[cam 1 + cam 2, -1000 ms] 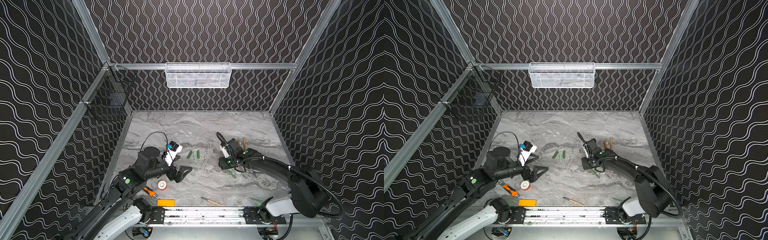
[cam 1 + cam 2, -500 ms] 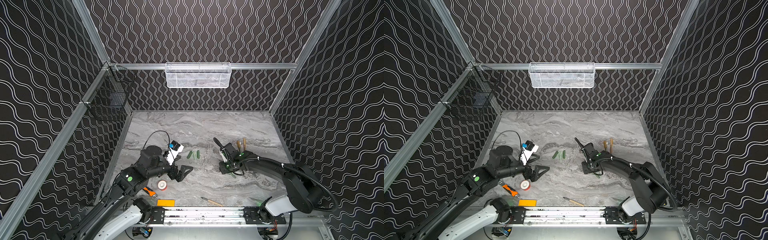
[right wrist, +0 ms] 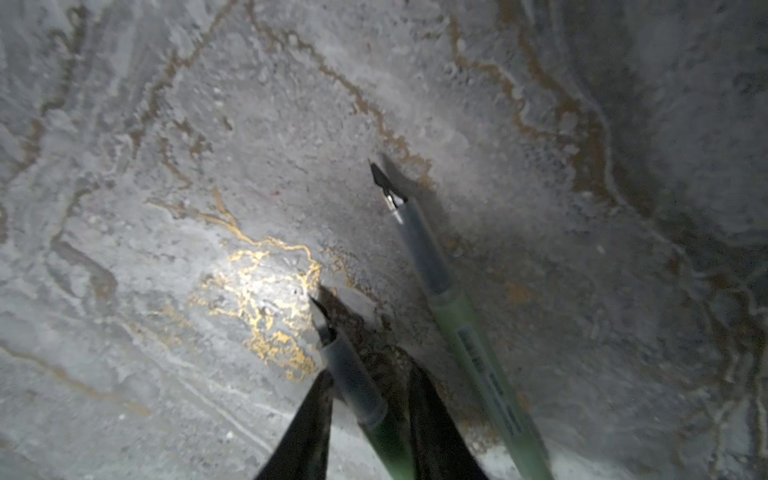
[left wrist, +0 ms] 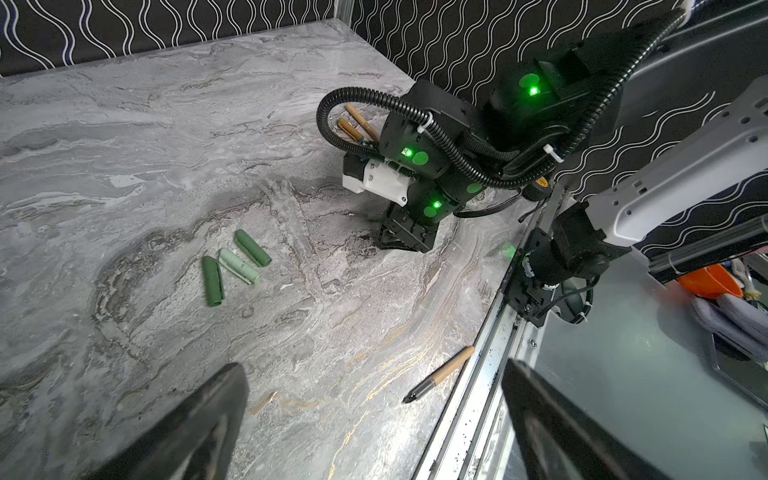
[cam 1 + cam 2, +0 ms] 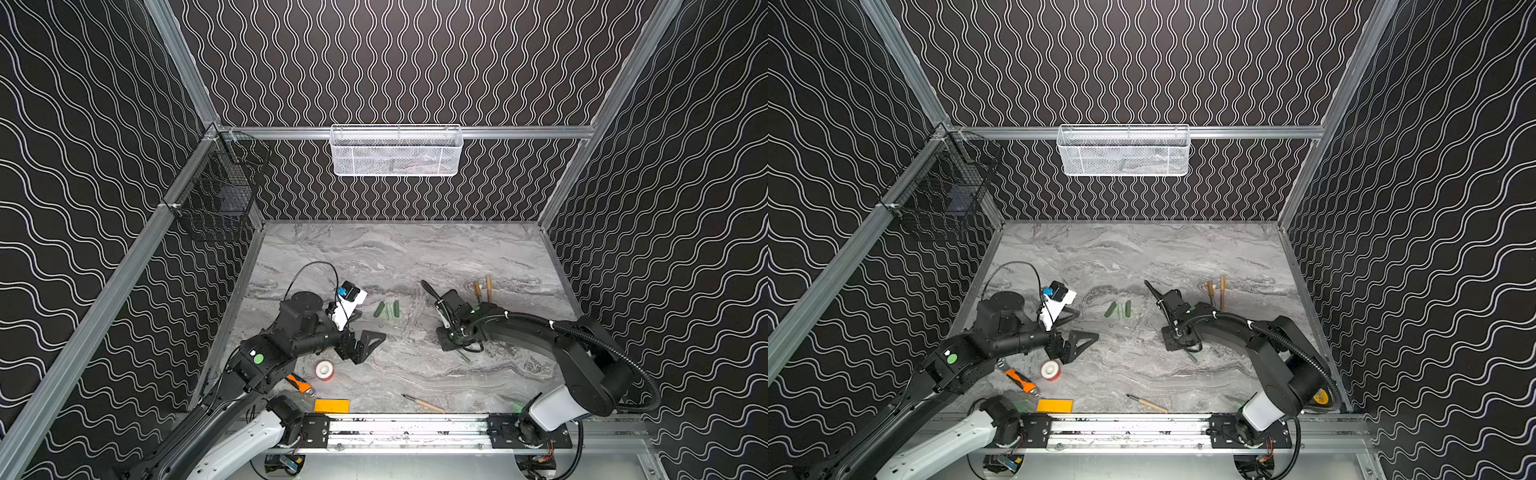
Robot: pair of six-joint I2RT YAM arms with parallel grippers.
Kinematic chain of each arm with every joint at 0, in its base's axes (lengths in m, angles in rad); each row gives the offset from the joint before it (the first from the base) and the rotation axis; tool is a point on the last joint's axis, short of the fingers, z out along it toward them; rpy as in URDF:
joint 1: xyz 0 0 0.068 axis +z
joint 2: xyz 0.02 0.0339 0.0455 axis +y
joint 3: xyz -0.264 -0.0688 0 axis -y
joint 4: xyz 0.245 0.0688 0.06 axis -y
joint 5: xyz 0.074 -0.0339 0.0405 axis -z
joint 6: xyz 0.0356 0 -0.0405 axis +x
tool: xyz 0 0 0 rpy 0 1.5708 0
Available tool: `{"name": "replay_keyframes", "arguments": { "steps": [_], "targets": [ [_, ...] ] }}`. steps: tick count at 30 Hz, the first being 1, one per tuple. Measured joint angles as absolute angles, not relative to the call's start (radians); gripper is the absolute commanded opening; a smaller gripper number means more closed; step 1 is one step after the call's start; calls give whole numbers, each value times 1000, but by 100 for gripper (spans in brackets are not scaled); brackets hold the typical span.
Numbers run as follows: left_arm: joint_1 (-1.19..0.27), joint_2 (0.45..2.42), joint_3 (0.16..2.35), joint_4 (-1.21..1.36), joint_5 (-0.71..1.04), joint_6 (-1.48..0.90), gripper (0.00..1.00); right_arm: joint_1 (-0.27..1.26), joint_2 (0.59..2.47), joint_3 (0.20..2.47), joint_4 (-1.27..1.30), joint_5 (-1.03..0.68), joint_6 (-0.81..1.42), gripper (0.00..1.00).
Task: Insert the pens into the pen caps
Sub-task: 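Grasp another green-barrelled pen on the table with the right gripper, then lift the green pen and bring it to the left gripper with the right gripper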
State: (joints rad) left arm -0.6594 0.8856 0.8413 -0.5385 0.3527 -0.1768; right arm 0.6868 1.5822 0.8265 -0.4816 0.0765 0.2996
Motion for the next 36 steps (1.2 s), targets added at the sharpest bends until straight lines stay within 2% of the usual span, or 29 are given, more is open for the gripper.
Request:
{"name": "replay_keyframes", "arguments": {
  "steps": [9, 17, 28, 36],
  "targets": [
    [-659, 883, 841, -538, 353, -177, 99, 726, 1617, 860, -495, 121, 303, 13],
    [-659, 882, 803, -480, 373, -235, 99, 732, 1589, 870, -477, 57, 303, 12],
    [-659, 873, 699, -323, 436, -371, 98, 731, 1372, 847, -119, -245, 323, 12],
    [-659, 873, 693, -266, 461, -390, 97, 729, 1320, 842, 224, -525, 435, 13]
  ]
}}
